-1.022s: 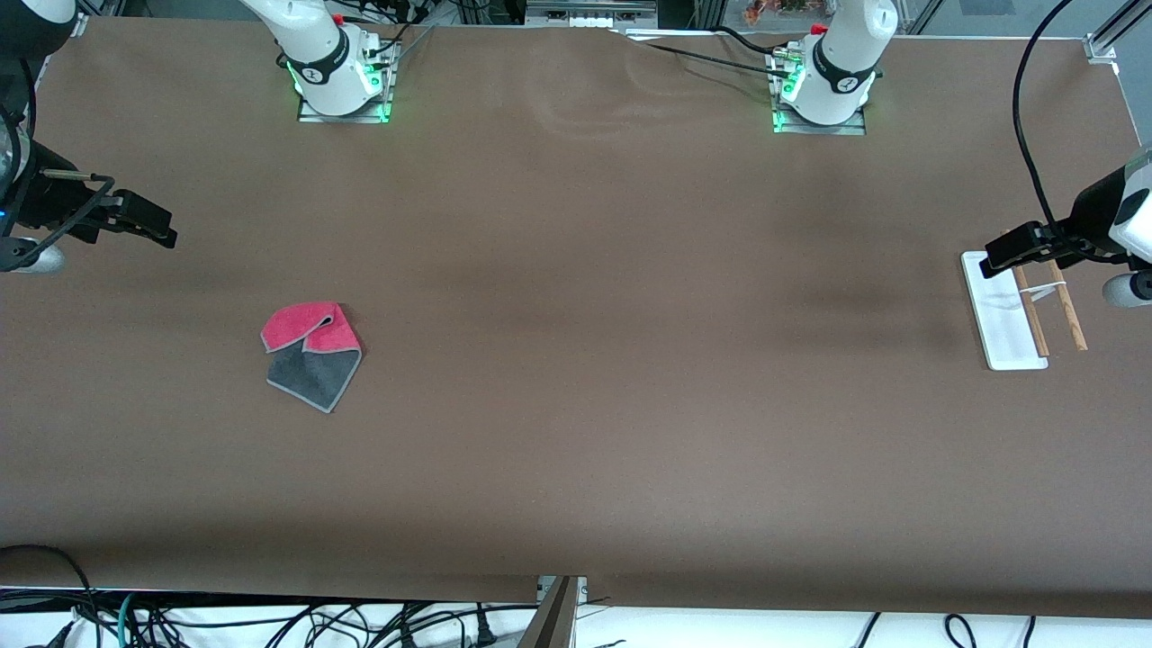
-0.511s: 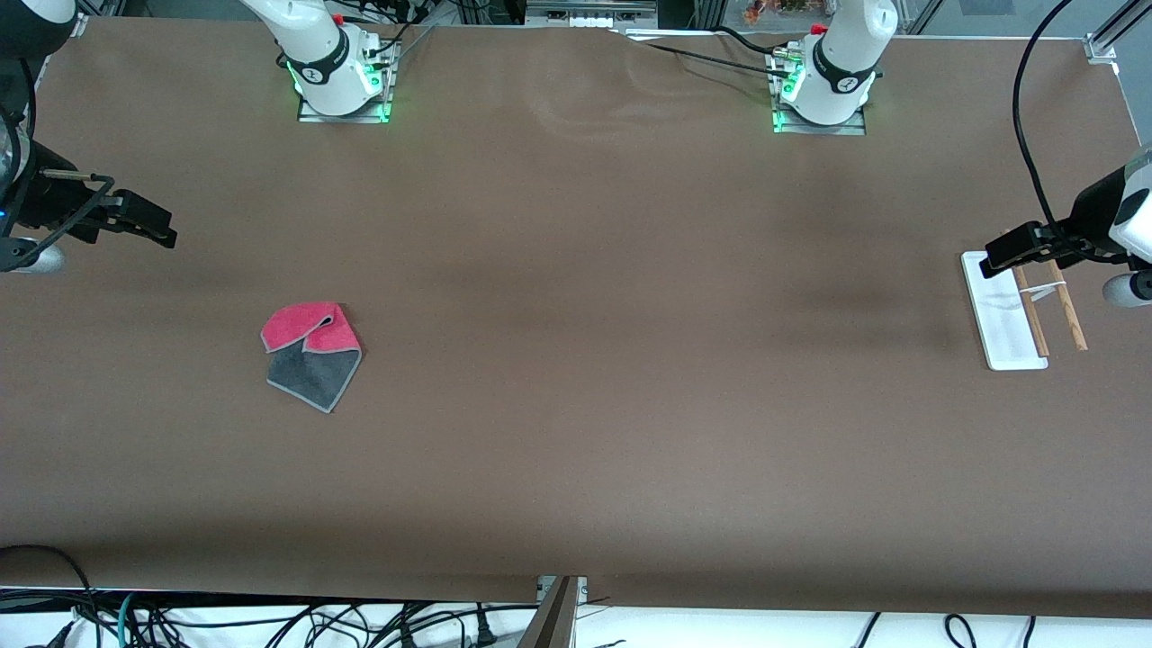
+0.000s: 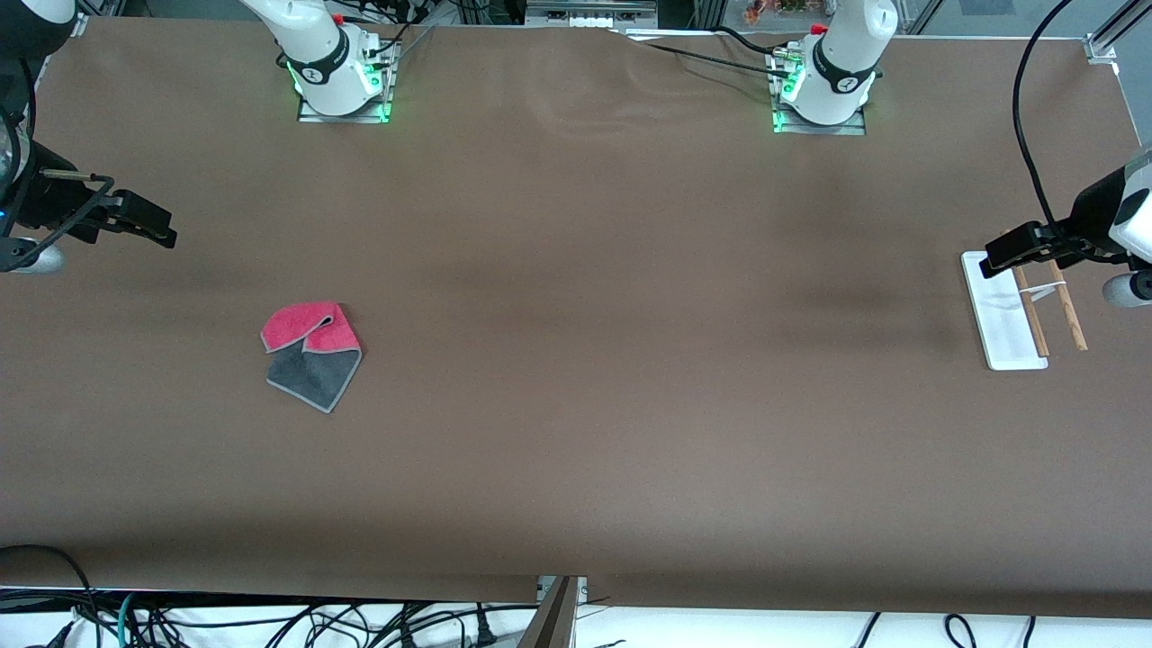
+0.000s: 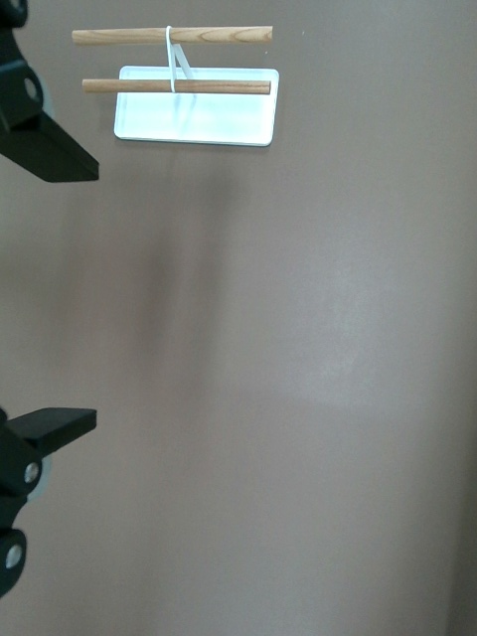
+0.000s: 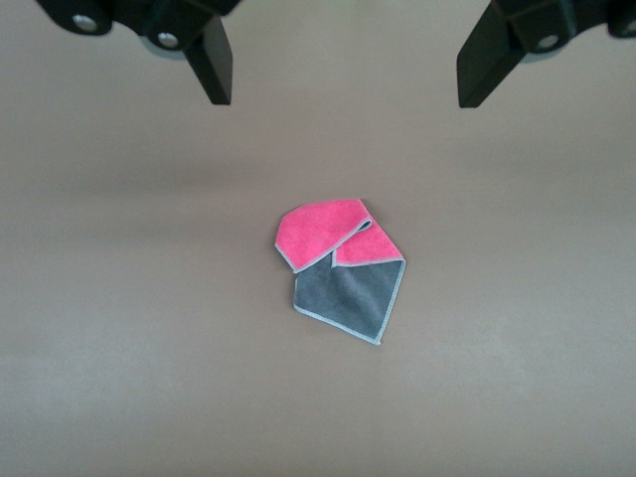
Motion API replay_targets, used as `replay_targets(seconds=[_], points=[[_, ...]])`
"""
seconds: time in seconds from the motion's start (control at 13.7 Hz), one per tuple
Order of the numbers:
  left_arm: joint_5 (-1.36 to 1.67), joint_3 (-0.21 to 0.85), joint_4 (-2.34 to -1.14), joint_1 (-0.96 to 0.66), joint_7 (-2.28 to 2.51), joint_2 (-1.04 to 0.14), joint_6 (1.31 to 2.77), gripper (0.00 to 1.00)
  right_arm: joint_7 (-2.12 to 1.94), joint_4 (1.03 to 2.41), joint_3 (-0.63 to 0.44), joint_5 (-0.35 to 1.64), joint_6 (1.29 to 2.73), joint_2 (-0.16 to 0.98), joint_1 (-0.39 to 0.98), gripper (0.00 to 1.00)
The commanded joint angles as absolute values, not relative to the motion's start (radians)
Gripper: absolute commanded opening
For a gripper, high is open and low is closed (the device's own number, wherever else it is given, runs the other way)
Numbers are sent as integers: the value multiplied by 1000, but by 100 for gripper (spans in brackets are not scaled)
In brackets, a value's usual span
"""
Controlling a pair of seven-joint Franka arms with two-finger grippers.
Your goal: Pass towel and hang on rack
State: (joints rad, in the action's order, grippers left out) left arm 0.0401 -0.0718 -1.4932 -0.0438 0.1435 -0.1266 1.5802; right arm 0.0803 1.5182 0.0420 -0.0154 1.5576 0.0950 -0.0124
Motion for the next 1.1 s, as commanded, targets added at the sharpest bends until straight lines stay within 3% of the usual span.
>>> replay_targets(seconds=[0.0, 1.02], points=[[18, -72, -1465, -48, 124, -138, 1563, 100, 77, 1496, 41, -18, 1552, 112, -14, 100], [18, -72, -1468, -48, 124, -138, 1563, 100, 81, 1496, 41, -26, 1557, 138, -11, 100]])
